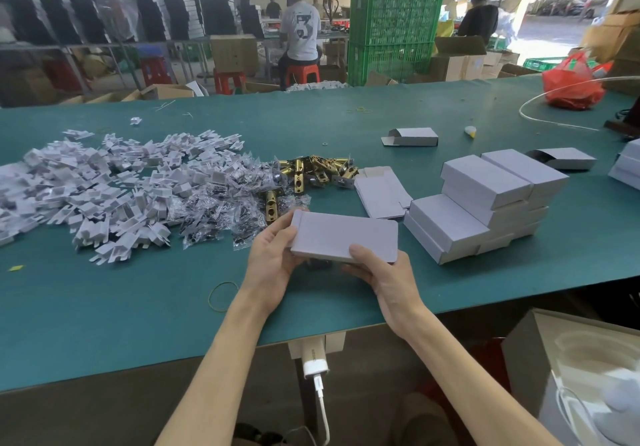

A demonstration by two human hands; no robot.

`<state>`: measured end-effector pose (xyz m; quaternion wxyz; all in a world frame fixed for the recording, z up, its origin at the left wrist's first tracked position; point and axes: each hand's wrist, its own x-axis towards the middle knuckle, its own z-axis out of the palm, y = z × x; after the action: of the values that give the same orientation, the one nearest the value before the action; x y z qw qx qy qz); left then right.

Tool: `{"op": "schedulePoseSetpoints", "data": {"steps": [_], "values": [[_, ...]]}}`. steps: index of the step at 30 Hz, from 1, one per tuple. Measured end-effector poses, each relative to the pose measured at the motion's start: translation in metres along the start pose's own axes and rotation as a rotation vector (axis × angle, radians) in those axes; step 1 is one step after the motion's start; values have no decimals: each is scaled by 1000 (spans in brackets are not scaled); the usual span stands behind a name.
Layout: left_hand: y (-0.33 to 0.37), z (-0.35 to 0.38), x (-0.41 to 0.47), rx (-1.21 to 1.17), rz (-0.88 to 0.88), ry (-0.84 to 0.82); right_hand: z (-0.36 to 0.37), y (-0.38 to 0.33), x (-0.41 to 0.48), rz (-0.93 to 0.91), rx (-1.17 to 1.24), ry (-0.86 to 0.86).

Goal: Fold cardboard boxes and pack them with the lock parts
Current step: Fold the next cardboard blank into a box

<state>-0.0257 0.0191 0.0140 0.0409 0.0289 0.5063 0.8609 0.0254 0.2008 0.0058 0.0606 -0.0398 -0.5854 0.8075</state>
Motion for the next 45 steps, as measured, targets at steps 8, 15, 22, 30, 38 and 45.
{"op": "schedulePoseSetpoints", "data": {"steps": [8, 15, 22, 30, 38, 45], "values": [[-3, -1, 1, 54, 39, 60, 4, 2, -2, -4, -71, 39], [-7, -4, 3, 43, 72, 116, 2, 2, -1, 7, -73, 25], [-9, -7, 5, 64, 84, 130, 2, 1, -3, 1, -78, 11], [-8, -5, 3, 81, 66, 100, 1, 2, -2, -18, -61, 21], [-12, 0, 1, 216, 84, -47, 1, 6, 1, -28, -29, 71], [-16, -4, 1, 356, 106, -177, 2, 8, 1, -42, -69, 81]]}}
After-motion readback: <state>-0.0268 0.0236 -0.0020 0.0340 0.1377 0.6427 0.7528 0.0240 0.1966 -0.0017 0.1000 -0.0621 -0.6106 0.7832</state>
